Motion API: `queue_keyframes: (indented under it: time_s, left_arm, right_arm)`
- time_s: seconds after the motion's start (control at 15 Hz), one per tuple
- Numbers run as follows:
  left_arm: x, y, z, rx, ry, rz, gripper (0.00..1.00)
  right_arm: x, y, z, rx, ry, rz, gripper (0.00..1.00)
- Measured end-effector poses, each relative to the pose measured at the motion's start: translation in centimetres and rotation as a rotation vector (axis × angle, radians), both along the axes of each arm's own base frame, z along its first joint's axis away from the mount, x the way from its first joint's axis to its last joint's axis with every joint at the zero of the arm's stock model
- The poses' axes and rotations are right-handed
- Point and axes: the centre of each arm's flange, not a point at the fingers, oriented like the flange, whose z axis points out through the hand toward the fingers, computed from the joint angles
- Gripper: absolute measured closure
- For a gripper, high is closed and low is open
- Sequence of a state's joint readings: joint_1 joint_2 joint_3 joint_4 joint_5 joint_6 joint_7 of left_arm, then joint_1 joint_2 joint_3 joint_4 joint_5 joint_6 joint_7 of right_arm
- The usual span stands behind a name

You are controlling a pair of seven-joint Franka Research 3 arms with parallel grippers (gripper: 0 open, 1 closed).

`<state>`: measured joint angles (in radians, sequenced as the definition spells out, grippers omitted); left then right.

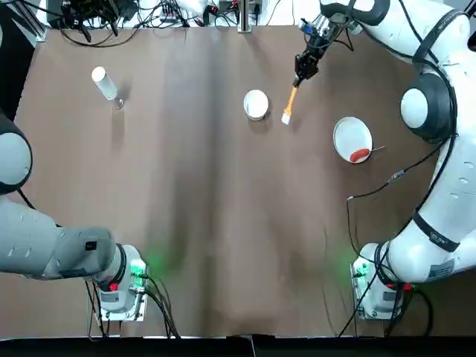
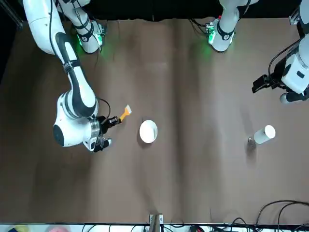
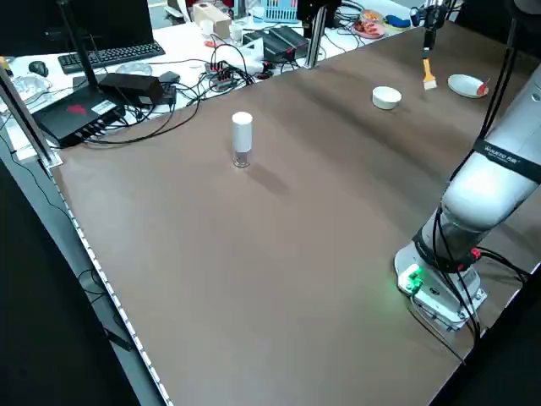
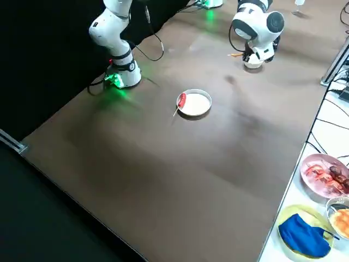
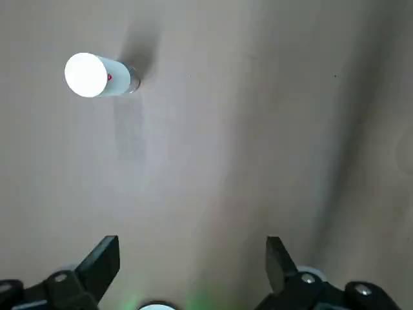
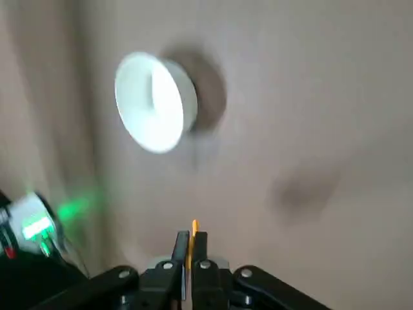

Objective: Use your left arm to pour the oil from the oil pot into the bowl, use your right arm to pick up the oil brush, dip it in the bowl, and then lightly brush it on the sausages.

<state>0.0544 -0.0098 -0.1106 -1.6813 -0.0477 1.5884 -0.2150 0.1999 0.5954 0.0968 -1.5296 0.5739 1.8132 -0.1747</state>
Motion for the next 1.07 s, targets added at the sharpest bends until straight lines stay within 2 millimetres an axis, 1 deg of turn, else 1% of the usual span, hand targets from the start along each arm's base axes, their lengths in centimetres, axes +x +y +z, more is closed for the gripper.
queue_keyframes:
  time_s: [0.27,0.33,0.47,0.67,0.87,1.07]
  left_arm:
    - [0.1,0.0,-0.1,0.000,0.000,0.000,0.00]
    - [0.2,0.0,-0.3,0.000,0.003,0.000,0.00]
    - [0.3,0.0,-0.5,-0.001,0.006,0.000,0.00]
    - [0.5,0.0,-0.9,-0.001,0.009,0.000,0.00]
    - [0.8,0.0,-1.2,-0.002,0.007,0.000,0.00]
    - [0.8,0.0,-1.3,-0.002,0.006,0.000,0.00]
  right_arm:
    - [0.8,3.1,0.6,0.006,0.036,-0.274,0.96]
    - [0.8,4.1,0.2,-0.021,0.053,-0.370,0.96]
    - [0.8,4.7,-0.7,-0.033,0.050,-0.451,0.96]
    - [0.7,5.7,-1.9,-0.020,0.050,-0.558,0.96]
    - [0.4,6.9,-3.5,-0.022,0.056,-0.595,0.96]
    - [0.3,7.1,-5.6,-0.039,0.060,-0.621,0.96]
